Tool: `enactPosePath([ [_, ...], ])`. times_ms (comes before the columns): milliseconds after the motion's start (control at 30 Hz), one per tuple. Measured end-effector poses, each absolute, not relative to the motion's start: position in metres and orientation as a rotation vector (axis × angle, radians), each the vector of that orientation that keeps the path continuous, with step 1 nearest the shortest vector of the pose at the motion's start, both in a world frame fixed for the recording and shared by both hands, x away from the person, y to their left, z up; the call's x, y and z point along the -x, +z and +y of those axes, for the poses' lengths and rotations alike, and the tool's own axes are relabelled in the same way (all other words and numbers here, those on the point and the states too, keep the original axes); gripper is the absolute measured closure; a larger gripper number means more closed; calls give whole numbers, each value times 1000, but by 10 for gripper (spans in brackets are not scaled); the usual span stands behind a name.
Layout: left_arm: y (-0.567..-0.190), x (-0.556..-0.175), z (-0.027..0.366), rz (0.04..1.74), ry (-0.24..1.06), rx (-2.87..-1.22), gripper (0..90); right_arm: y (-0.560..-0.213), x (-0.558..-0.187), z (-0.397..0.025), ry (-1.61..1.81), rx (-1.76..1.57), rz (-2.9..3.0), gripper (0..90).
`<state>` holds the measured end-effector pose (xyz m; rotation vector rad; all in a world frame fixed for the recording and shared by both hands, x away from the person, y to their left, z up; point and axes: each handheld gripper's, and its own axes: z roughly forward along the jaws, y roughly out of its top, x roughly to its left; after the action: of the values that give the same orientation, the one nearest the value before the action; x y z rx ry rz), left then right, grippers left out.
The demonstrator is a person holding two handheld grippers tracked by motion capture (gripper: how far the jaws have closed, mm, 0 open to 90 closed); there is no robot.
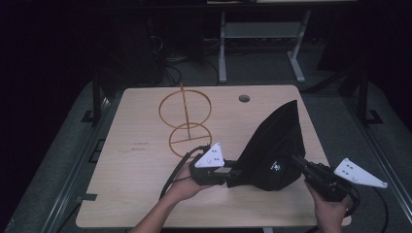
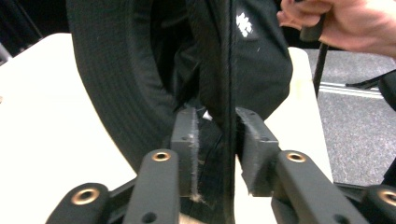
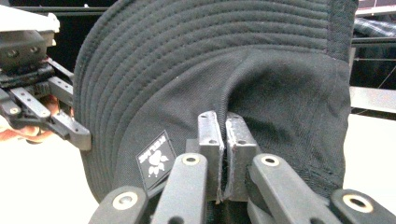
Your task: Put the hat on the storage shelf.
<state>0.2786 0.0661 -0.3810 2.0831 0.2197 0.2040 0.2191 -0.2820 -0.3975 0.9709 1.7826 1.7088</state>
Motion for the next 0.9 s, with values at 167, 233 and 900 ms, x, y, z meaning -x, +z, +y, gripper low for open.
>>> enactPosePath([
  [167, -383, -274, 73, 225, 209, -2094, 598, -390, -220, -282, 1700, -968, 1792, 872],
  [233, -383, -272, 75, 222, 216, -2102, 573, -387, -221, -283, 1693, -968, 1793, 872],
  [900, -405, -256, 117, 295, 251, -2142, 464, -357, -230, -281, 1659, -949, 1838, 875],
])
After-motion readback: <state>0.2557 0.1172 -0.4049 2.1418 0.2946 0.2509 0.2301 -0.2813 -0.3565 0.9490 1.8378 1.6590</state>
